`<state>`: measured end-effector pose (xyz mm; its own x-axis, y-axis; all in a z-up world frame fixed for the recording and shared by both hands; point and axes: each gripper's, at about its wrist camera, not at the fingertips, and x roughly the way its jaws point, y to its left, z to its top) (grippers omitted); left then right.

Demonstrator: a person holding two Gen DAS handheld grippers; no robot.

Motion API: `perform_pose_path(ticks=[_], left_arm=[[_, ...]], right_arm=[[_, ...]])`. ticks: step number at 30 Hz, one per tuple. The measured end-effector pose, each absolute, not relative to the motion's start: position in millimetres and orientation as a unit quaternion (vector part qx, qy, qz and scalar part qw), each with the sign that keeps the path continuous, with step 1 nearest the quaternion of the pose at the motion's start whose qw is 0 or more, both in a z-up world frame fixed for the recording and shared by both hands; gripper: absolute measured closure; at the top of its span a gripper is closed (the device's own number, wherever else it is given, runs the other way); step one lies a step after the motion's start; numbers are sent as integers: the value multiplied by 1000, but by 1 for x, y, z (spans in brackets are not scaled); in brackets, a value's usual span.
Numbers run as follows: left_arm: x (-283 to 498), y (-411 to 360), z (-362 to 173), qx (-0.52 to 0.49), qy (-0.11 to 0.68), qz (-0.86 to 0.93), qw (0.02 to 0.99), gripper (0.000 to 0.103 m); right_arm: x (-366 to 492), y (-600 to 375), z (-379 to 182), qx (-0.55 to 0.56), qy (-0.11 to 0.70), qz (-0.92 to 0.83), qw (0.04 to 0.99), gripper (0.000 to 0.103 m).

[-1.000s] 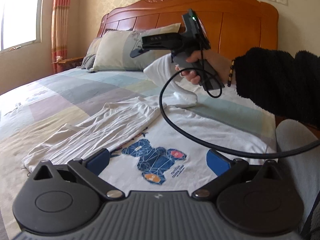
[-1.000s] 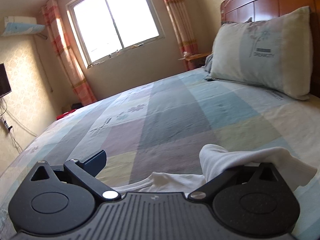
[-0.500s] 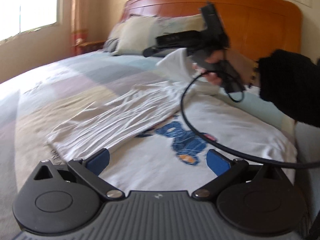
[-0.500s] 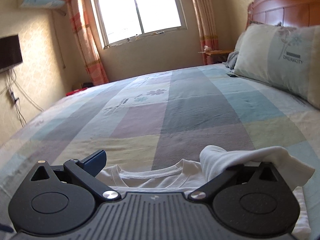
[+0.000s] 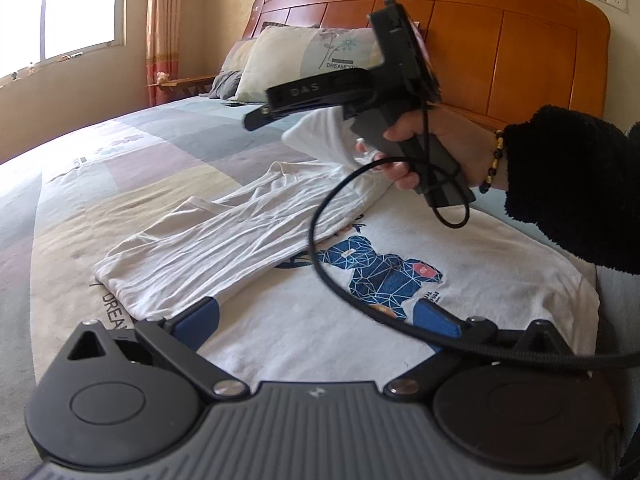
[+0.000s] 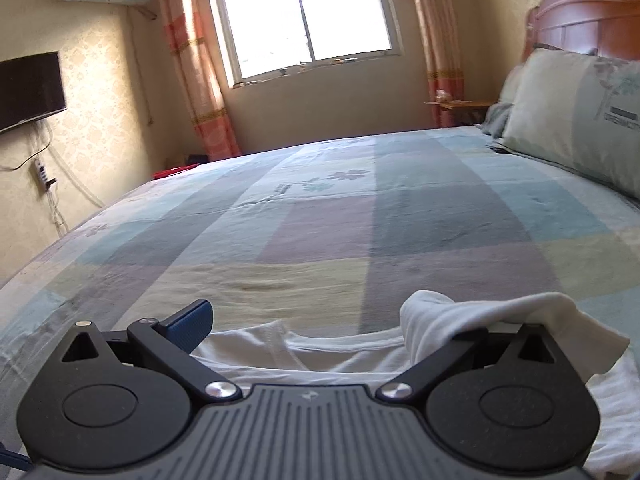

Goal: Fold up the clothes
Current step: 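Carry the sleeve with the right gripper across the bear print toward the folded side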

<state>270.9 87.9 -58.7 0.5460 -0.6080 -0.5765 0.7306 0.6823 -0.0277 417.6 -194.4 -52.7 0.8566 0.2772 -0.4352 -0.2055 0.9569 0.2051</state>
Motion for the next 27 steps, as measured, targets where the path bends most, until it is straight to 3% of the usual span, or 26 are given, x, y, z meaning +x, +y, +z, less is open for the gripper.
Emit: perform_pose_path(ticks=[11,27], left_arm=[[270,90,-61,98,284,-393,869,1],[272,86,-56,95,285,-391,870,1]], right_arm=[[425,-143,-51,41,247,182,951,0],[423,-107,-104,-17,350,246,904,0]])
